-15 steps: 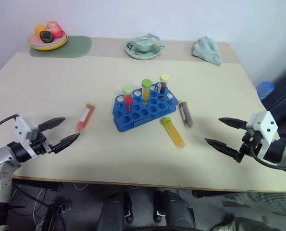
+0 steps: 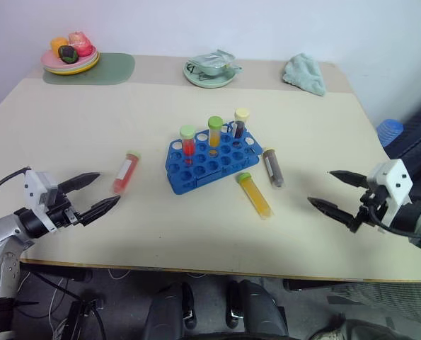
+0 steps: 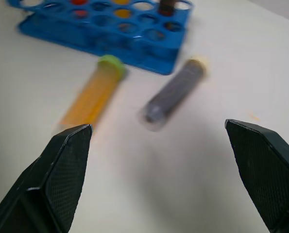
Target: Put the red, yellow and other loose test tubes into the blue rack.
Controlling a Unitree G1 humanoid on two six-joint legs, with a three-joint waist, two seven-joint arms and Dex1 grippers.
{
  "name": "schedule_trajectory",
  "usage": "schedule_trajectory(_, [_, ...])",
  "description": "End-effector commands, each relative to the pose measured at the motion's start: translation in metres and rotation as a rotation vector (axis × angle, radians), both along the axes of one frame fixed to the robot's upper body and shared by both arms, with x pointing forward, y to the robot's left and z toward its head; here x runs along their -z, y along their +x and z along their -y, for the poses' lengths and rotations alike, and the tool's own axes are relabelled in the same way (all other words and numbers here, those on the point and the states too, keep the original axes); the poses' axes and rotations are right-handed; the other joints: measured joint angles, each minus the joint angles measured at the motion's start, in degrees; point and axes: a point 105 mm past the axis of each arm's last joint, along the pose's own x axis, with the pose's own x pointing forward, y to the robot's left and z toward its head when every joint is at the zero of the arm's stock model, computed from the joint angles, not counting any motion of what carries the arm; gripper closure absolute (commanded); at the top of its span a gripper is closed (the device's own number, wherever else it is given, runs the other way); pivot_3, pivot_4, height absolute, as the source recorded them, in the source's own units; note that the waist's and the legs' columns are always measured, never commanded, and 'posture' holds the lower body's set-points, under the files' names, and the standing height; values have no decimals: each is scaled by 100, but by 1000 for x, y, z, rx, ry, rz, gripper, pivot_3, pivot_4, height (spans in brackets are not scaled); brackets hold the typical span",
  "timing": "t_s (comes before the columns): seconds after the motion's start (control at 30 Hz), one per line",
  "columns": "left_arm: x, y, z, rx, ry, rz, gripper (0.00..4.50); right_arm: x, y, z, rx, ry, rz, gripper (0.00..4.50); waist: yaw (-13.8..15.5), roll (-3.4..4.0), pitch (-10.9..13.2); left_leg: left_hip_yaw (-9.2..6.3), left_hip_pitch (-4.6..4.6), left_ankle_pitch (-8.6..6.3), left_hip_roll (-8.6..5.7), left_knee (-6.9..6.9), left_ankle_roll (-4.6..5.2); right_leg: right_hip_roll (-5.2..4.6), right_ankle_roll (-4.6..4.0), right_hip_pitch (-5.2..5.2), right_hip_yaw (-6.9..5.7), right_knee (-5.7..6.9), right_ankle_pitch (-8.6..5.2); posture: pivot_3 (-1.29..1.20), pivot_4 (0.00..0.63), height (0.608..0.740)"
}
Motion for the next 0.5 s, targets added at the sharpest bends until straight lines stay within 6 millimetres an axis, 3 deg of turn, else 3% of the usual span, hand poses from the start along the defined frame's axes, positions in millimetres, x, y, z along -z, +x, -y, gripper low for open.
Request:
schedule_trajectory(0.03, [-10, 0, 16, 59, -5, 45, 21, -7, 17, 5, 77, -41, 7, 0, -7, 0, 0, 0, 0, 5, 0, 0, -8, 0, 0, 1, 0, 0, 0, 0, 150, 740])
schedule_trajectory(0.5, [-44, -6, 69, 373, 15, 66, 21, -14, 80, -42, 153, 98, -338, 0, -13, 6, 3, 8, -35, 20, 0, 11, -26, 1, 4, -8, 0, 16, 3, 0, 150, 740])
